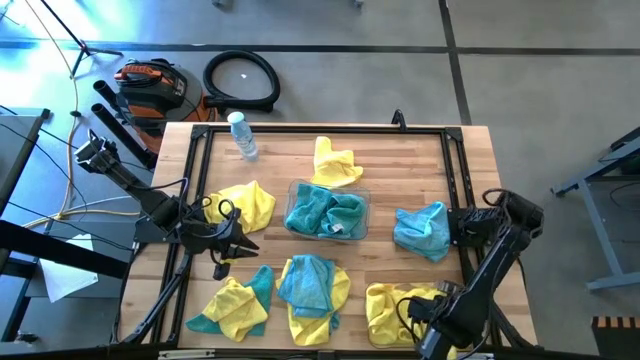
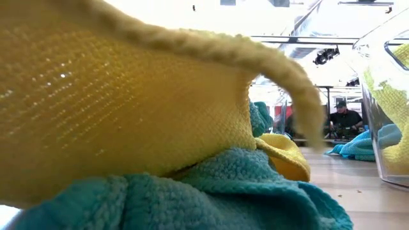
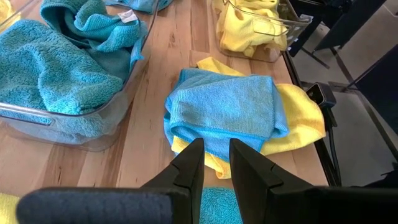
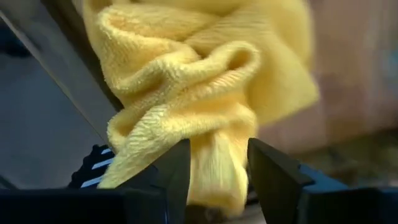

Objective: Sort microfiber towel by color & place in baskets
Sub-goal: Put the yellow towel in the bottom transparent bin, then put the blue towel in the top transparent bin

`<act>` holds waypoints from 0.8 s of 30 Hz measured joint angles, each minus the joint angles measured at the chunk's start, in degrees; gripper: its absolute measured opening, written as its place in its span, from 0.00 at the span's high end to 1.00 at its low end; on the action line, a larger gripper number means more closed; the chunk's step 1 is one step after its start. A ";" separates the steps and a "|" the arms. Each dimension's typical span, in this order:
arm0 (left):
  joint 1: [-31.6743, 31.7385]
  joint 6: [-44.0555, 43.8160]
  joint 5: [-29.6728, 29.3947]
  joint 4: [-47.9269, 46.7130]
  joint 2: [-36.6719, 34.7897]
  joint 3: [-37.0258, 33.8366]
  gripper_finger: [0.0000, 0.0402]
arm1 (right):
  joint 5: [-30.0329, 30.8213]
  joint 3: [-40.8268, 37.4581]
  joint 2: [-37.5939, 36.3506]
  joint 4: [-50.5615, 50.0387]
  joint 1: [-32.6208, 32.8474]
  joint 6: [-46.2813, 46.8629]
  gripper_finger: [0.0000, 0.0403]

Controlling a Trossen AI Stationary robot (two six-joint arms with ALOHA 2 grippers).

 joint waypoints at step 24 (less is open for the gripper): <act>1.26 0.02 -1.54 0.02 -0.01 0.00 0.85 | 43.10 13.32 -0.04 -7.37 -2.15 45.91 0.66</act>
